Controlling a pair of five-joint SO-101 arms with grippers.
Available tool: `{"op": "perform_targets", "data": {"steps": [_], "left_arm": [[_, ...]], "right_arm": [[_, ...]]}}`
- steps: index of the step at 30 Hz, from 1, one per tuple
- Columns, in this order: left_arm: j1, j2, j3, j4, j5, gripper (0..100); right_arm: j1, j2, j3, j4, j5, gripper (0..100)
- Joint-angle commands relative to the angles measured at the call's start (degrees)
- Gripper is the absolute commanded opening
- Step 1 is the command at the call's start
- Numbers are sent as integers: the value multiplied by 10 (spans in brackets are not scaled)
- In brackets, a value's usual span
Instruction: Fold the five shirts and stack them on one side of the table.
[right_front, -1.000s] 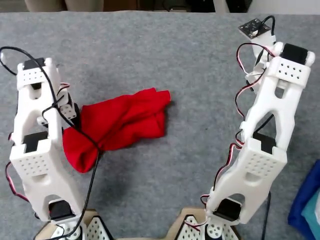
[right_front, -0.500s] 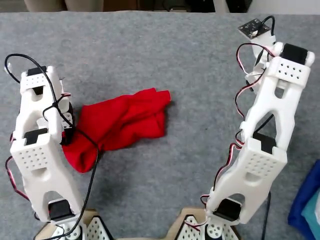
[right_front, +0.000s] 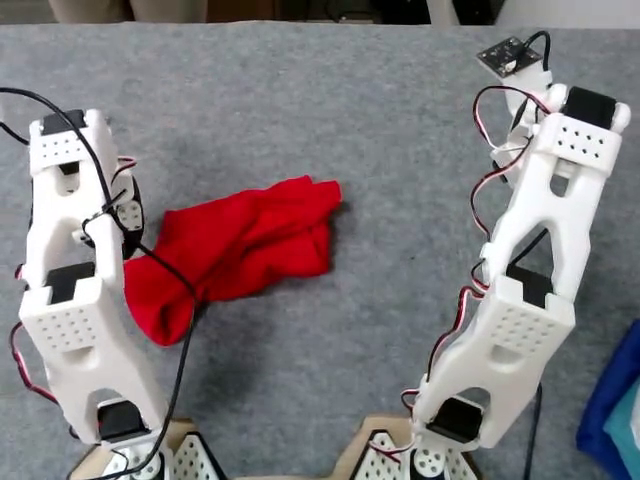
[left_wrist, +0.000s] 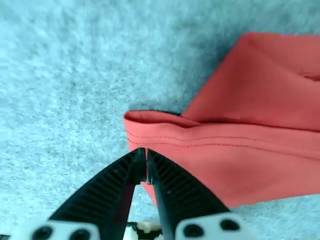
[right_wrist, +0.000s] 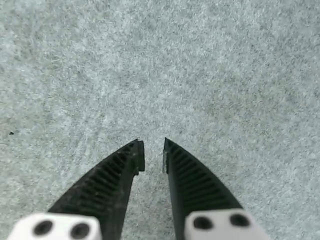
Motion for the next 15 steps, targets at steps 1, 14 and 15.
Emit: {"op": "perform_targets", "data": {"steps": [1, 14, 15], "left_arm": [[4, -26, 40, 0, 4, 140], [-15, -9, 122, -93, 8, 88], [-15, -9, 126, -93, 8, 33]], "right_arm": [[-11, -43, 0, -8, -8, 81], [-11, -11, -11, -16, -6, 81], [-11, -10, -15, -14, -7, 81]]}}
